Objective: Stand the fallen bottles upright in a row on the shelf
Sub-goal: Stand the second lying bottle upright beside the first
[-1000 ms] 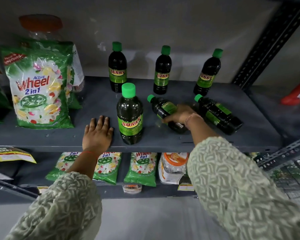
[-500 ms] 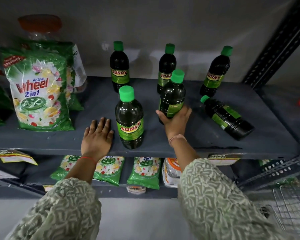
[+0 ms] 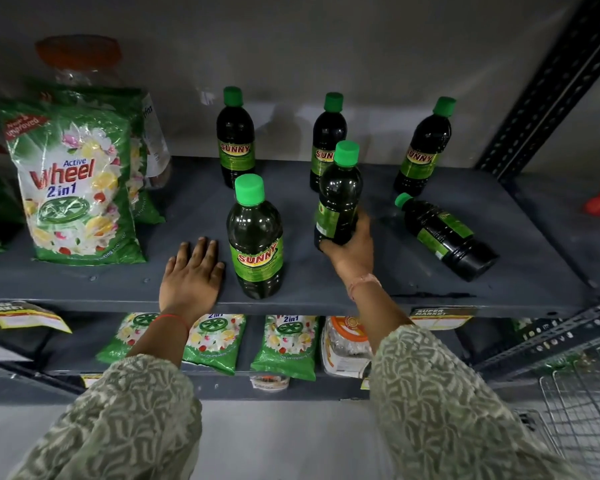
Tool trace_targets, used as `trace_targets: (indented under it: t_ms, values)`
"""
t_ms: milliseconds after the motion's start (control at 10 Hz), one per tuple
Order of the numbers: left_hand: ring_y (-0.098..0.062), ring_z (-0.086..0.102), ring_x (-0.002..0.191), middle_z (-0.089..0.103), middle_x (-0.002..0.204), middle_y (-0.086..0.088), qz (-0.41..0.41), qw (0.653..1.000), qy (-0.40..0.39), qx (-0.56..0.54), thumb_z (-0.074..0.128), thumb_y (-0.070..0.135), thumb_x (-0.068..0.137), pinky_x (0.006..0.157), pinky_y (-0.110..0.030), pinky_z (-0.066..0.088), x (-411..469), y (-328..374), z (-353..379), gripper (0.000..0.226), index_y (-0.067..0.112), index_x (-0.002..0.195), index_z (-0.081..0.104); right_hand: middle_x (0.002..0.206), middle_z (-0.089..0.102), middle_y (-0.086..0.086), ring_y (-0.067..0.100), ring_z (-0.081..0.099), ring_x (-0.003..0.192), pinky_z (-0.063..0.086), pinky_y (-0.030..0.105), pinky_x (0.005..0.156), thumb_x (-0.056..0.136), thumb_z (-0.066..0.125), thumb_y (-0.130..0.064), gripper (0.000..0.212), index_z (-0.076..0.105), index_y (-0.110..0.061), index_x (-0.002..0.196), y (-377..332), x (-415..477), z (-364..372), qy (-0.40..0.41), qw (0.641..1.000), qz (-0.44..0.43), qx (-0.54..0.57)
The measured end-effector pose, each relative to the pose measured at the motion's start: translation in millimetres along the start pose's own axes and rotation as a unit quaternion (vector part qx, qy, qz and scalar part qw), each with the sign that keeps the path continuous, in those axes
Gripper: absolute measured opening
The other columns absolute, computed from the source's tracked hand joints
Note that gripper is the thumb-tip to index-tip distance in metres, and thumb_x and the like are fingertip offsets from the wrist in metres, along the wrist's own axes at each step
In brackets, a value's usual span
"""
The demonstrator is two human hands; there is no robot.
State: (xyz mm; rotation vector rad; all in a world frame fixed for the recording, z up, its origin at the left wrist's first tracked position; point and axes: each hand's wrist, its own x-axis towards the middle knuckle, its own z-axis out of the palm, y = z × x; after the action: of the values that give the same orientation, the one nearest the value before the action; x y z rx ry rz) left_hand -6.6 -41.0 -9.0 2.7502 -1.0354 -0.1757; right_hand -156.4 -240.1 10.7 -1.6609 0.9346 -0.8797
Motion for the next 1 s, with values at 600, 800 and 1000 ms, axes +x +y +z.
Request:
trace_targets:
  t_ms: [600,800,1000]
  values:
    - [-0.026,-0.001,0.145,0.001,0.159,-0.001,0.003,1.0,-0.014,0.015,0.02,0.034,0.098,0.118,-0.04,0.007,1,-1,-1,0.053,0.021,0.146,0.004,0.128,0.056,0.013,0.027,0.049,0.123,0.031,0.054,0.111,0.066,0.073,-0.011,0.067,0.046,-0.007,0.127,12,26,-36,-0.222,0.972,0.077,0.015]
    - [-0.025,0.002,0.145,0.005,0.158,0.001,-0.001,1.0,-0.001,-0.013,0.022,0.036,0.098,0.118,-0.04,0.007,0,0,-1,0.052,0.022,0.146,0.008,0.129,0.045,0.011,0.023,0.041,0.122,0.035,0.041,0.109,0.036,0.092,-0.024,0.112,0.035,-0.007,0.13,3,8,-3,-0.024,0.996,0.033,-0.074]
    - [-0.025,0.002,0.145,0.005,0.158,0.001,0.0,1.0,0.001,-0.01,0.023,0.036,0.098,0.118,-0.04,0.007,1,-2,1,0.053,0.022,0.146,0.008,0.12,0.06,0.017,0.02,0.053,0.104,0.043,0.03,0.088,0.059,0.082,-0.002,0.071,0.044,-0.003,0.119,5,9,-14,-0.052,0.997,0.043,-0.029]
